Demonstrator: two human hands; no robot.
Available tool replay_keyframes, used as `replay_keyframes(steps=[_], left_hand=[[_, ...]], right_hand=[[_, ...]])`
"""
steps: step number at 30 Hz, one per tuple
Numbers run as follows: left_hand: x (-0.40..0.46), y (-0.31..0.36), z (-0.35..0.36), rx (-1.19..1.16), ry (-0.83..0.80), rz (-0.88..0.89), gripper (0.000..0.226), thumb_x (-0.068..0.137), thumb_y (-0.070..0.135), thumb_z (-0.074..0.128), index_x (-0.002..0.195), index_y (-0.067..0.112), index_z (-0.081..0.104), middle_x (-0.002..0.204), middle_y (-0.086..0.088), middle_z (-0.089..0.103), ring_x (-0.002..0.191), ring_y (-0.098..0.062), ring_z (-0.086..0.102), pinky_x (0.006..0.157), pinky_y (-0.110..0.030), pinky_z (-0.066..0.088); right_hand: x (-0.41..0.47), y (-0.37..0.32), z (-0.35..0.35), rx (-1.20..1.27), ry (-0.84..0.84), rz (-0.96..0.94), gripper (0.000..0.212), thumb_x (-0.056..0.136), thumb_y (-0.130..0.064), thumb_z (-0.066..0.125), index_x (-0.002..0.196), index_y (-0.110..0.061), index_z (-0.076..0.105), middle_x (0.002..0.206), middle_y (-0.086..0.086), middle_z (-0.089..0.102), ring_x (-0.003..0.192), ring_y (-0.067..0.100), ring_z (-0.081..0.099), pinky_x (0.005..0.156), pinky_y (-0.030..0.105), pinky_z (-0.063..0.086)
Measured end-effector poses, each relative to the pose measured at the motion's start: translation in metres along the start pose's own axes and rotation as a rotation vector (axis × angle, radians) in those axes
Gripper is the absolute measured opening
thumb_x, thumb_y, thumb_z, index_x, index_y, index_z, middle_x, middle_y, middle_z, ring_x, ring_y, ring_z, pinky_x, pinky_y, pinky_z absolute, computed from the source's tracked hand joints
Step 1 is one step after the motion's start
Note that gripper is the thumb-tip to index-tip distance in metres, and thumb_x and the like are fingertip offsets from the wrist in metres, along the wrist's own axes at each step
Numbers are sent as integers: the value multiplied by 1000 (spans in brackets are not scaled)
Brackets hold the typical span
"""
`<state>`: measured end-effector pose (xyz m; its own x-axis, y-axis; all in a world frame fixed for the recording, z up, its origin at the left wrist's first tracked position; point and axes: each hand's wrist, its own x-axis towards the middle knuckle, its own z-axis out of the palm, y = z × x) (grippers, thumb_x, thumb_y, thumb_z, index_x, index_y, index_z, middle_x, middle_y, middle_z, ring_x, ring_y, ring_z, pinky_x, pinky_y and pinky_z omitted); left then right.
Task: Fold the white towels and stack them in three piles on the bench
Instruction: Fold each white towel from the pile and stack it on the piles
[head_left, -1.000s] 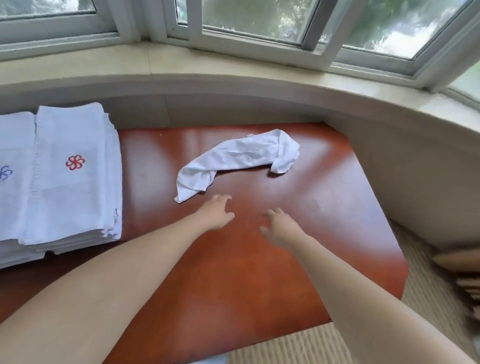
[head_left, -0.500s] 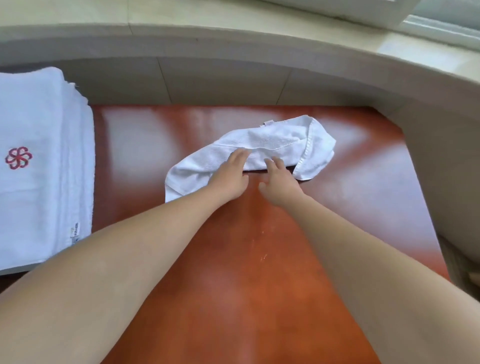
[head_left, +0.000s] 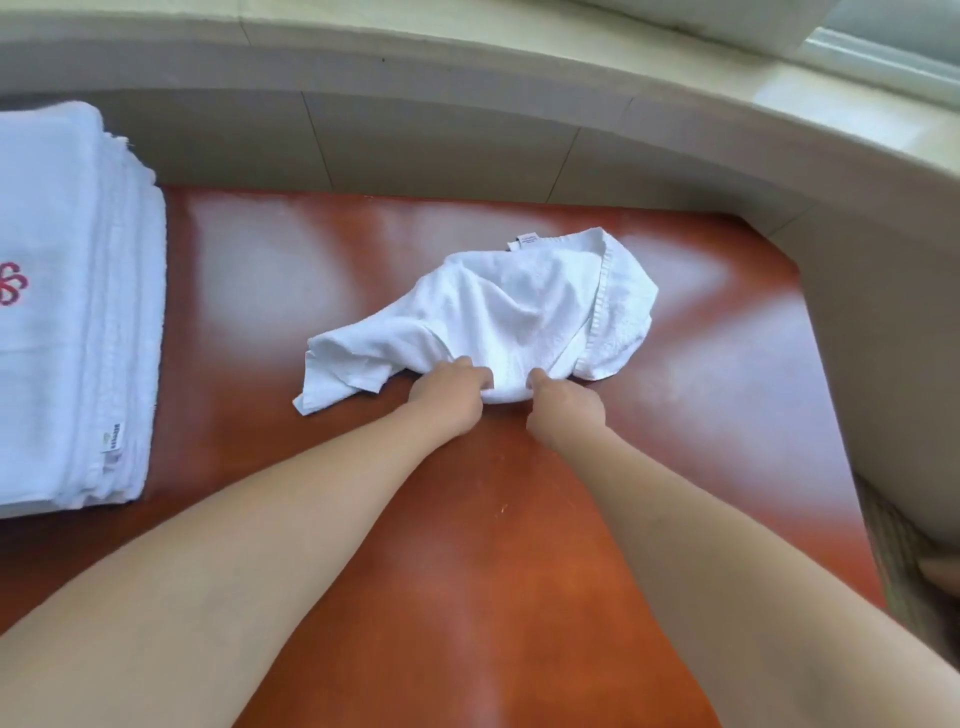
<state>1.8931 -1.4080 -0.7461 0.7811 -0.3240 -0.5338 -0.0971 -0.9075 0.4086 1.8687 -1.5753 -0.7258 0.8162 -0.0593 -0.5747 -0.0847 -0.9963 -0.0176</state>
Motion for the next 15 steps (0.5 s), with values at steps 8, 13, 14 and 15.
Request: replay_keyframes(steps=[8,13,14,15], left_hand=[[-115,39,41,-59,-273,-9,18,90,13,54,90,31,56,99,9,54,95,-19,54,71,-30,42],[-199,65,41,68,-470,-134,37,89,19,71,125,21,64,126,2,60,98,-17,54,70,-27,41],[-216,68,43,107,-492,-176,41,90,21,71,130,19,63,129,1,59,100,-18,55,74,-27,43],[-233,69,47,146,-520,-228,43,91,22,70,133,17,62,130,0,60,104,-20,58,80,-28,47]], right_hand=[[-97,47,19,-140,-132,-90,32,88,-8,48,116,-22,56,96,-2,58,99,26,64,74,33,44],[-168,69,21,-255,-426,-240,21,94,-13,51,108,-16,65,102,0,62,92,20,60,80,32,52],[-182,71,20,-243,-527,-265,23,93,-13,53,110,-14,69,93,-2,63,85,18,61,74,28,53],[-194,73,19,-204,-636,-261,26,94,-14,55,114,-13,71,86,-4,64,81,16,63,67,24,52]])
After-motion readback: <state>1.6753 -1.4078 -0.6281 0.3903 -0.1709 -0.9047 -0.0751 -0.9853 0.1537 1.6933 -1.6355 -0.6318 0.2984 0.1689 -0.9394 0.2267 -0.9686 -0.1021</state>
